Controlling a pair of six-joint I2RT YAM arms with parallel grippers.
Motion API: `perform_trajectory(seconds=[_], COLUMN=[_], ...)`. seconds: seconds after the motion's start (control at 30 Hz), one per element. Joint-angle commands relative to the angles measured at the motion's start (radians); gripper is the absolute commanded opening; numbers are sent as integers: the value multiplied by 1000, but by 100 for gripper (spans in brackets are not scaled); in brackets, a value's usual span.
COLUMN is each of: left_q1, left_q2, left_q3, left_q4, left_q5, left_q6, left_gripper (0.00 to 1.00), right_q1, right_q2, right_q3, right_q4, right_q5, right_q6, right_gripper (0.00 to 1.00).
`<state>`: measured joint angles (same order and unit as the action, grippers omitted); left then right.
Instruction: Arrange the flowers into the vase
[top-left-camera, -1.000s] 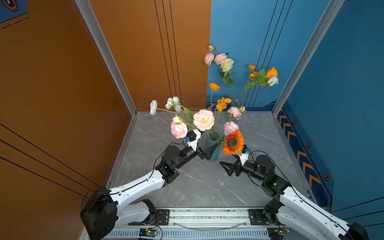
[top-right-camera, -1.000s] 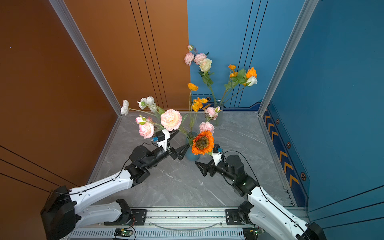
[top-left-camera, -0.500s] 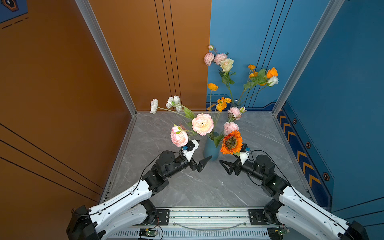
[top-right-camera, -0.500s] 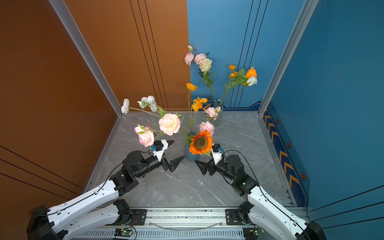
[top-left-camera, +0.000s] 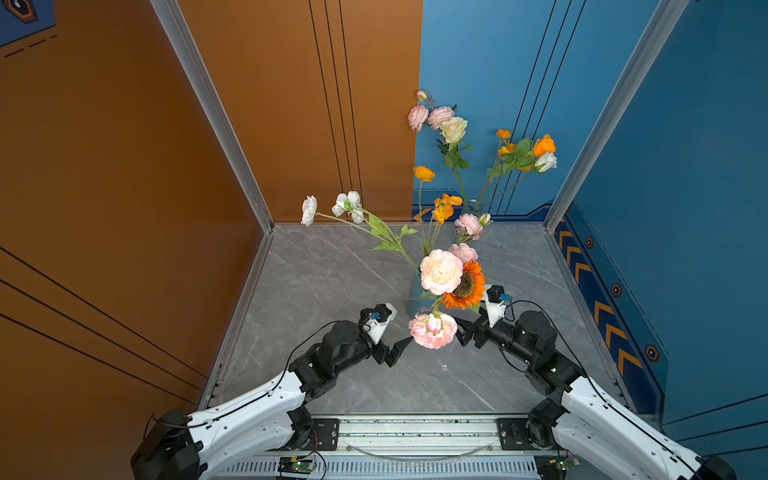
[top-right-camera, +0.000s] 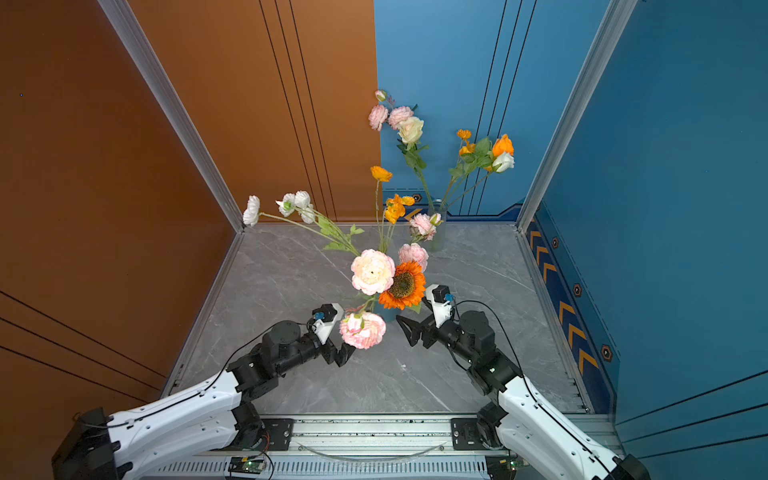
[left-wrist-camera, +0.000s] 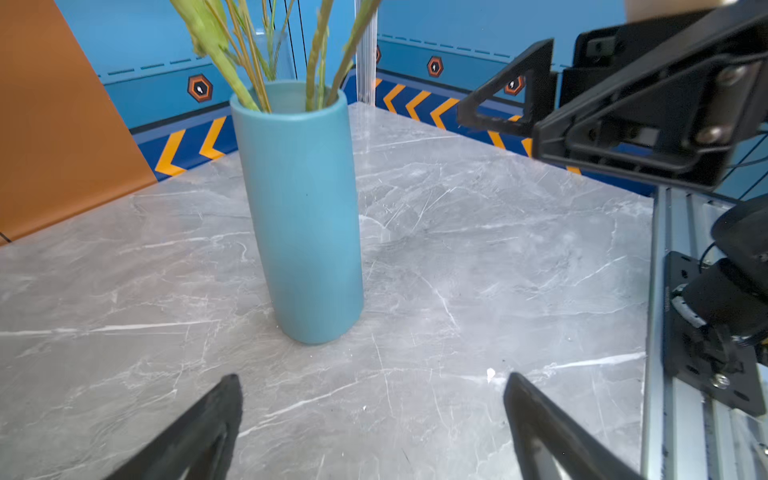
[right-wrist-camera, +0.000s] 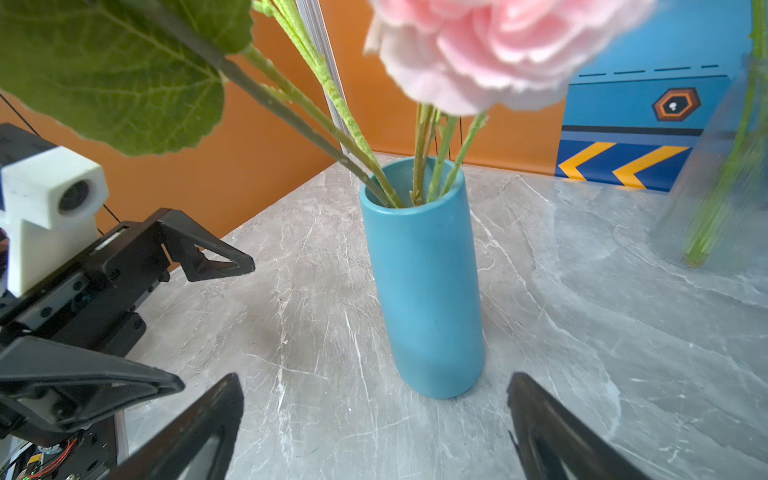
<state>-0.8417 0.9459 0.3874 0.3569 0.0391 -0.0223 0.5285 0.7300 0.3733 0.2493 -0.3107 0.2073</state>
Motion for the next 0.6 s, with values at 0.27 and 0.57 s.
perform_trajectory(seconds=[0.27,0.57], left_q1=[6,99], left_q2=[372,591], left_q3=[51,169], left_q4=[557,717], left_q5=[-113,14], left_q6=[60,21], left_gripper=[98,98], right_q1=[-23,-27], right_q2=[-41,14], right_q3=[-114,-117], right_q4=[43,92], right_q5=[-12,-39], right_q6=[39,17], right_gripper=[100,100])
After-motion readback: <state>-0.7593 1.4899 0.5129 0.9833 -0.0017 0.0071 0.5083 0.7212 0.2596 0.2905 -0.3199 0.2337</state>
